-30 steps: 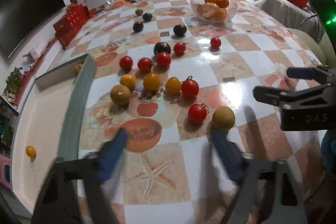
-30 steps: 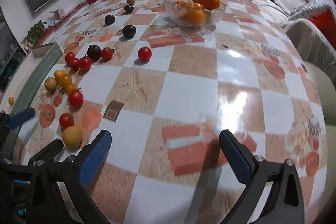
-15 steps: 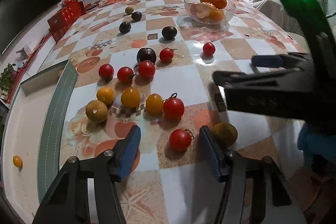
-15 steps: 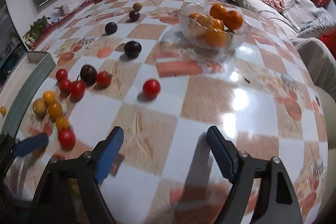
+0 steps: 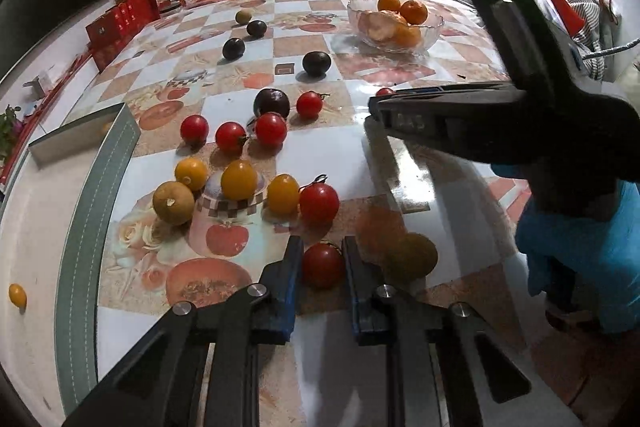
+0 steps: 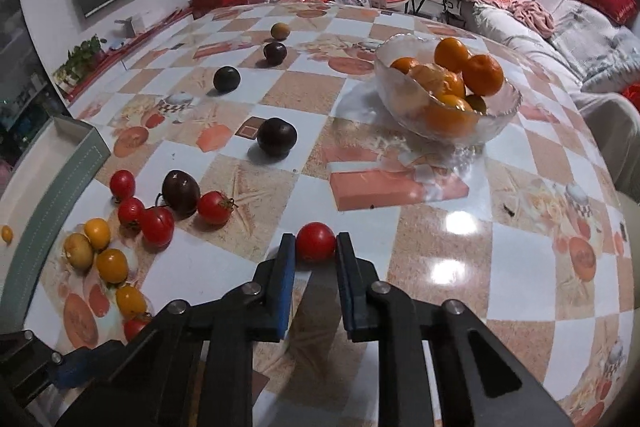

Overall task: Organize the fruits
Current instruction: 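Grasp a red cherry tomato with each gripper from the table, then carry both held red tomatoes over the white tray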

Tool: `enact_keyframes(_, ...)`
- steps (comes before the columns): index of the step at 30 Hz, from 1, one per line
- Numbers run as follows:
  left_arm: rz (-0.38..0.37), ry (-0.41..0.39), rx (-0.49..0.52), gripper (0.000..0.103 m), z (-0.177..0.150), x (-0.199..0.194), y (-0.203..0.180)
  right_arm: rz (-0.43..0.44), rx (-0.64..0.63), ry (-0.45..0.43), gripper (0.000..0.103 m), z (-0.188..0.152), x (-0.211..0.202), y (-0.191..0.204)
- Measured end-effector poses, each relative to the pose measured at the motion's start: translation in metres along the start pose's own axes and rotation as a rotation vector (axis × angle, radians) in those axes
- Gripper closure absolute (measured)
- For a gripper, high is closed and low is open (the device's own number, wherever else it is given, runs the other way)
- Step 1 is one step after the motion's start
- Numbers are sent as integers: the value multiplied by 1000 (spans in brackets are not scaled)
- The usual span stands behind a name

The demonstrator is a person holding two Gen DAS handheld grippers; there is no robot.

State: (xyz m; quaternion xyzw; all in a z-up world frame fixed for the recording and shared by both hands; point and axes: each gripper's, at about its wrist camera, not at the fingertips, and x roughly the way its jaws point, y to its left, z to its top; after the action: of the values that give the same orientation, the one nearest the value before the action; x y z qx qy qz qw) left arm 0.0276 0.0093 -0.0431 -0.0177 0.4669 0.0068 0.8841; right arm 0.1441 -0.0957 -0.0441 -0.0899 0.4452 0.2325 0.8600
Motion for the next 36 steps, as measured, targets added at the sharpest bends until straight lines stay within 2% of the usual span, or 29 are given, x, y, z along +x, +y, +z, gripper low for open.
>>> enact_keyframes(5, -6, -3, -11, 82, -6, -5, 7, 75, 45, 11, 81, -16, -19, -6)
enact_keyframes(13, -19, -4, -27, 82, -19, -15, 17, 116, 84, 13, 81, -46, -49, -11)
enact_keyframes(22, -34, -8, -60, 82, -32, -29, 34, 114, 86, 16, 81, -67, -71, -6)
enact_keyframes(36, -54, -50, -66, 82, -37, -53, 40, 109, 76, -3, 81, -74, -97, 10)
